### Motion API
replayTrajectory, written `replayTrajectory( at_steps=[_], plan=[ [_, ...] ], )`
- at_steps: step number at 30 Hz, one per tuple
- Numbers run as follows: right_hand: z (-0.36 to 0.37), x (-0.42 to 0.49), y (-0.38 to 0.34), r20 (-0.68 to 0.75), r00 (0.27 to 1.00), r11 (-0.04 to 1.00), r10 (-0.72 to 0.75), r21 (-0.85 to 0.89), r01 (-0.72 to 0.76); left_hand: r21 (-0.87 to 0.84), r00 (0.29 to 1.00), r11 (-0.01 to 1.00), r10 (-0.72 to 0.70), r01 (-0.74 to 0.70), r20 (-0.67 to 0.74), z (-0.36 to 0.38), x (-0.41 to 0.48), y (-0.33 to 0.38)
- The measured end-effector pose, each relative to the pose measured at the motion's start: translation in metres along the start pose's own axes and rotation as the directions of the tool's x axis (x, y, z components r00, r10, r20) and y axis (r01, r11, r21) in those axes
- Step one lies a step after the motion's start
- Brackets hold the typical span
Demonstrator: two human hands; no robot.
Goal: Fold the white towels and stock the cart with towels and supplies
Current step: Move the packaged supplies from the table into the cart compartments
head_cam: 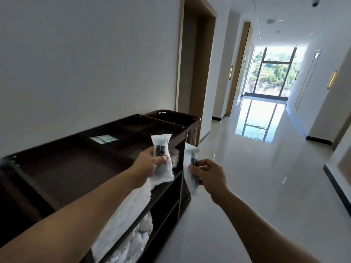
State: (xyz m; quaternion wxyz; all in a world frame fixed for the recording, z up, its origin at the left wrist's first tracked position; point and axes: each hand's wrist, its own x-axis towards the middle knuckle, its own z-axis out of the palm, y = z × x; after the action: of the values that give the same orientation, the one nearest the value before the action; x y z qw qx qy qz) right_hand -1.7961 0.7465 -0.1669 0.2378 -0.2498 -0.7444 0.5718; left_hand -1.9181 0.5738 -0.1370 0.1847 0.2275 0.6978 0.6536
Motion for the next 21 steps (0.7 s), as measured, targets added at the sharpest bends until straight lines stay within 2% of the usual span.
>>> replayTrajectory(
  at_steps=[4,9,15,21],
  plan=[
    [-0.009,0.07,-0.003,-0.064,0.998,0.999,-0.008,-0.047,0.005,0.033,0.998,0.999,0.029,-0.03,0.047,0.01,0.072,0.002],
    [-0.01,0.147,-0.001,-0.078,0.997,1.0,-0.024,-0.013,0.023,0.022,1.0,1.0,-0.005,0.005,0.018,0.016,0.15,0.004],
    [-0.004,0.245,0.013,0.03,0.999,0.998,-0.022,0.052,0.021,0.04,0.998,0.998,-0.039,0.041,-0.049,0.035,0.227,0.0],
    [0.003,0.351,0.013,0.19,0.981,0.998,-0.033,0.057,0.023,-0.184,0.955,0.971,-0.196,0.156,-0.223,0.033,0.292,0.011]
  ],
)
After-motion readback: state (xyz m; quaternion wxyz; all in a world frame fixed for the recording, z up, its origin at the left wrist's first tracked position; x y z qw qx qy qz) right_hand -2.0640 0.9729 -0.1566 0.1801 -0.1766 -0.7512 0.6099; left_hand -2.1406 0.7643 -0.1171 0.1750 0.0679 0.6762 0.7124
